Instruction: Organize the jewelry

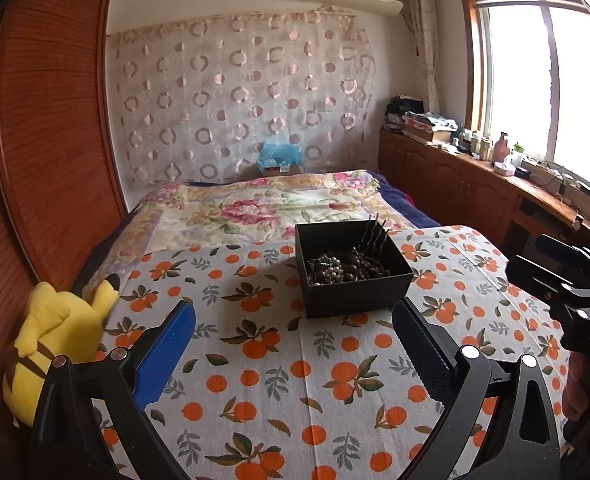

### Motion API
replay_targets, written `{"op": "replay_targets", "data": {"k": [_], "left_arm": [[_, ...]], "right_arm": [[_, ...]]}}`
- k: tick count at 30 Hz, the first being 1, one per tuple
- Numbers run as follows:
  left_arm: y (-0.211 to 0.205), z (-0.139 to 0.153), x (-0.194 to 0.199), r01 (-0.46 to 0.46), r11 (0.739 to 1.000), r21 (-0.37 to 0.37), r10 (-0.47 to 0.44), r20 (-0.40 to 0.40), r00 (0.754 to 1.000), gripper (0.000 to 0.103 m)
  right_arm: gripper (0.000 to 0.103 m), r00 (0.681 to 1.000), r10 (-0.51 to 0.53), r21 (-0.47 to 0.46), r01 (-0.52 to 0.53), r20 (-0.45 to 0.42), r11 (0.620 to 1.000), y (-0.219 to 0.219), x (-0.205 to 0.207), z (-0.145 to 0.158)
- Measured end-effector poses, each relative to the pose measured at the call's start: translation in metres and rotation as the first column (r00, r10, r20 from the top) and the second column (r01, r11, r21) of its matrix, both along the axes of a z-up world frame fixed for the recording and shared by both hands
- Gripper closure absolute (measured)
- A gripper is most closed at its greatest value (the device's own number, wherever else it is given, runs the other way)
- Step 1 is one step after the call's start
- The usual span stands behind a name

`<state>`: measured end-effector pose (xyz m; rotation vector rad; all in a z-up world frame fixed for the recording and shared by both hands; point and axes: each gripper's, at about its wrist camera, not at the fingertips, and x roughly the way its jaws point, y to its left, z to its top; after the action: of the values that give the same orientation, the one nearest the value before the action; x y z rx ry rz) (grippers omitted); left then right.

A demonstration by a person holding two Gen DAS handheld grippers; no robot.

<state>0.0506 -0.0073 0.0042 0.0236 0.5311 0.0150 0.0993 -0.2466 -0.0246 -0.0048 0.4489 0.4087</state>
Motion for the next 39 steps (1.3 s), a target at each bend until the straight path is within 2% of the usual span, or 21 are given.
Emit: {"op": "replay_targets", "data": {"k": [12, 39], "left_arm": [[0.0008, 0.0064, -0.0061, -0.004, 1.0, -0.026, 0.004, 0.02, 1.0, 0.008], [-0.001, 0.0067, -0.0065, -0.001, 1.0, -0.024, 0.001, 0.018, 1.0, 0.008]], "right_arm": [[0.002, 1.0, -0.011, 0.001, 0.011, 0.006, 1.0, -0.0011, -0.0023, -0.0013], [0.002, 1.0, -0.015, 0.005, 0.015, 0.008, 1.0, -0.0026, -0.0051, -0.0009]]}}
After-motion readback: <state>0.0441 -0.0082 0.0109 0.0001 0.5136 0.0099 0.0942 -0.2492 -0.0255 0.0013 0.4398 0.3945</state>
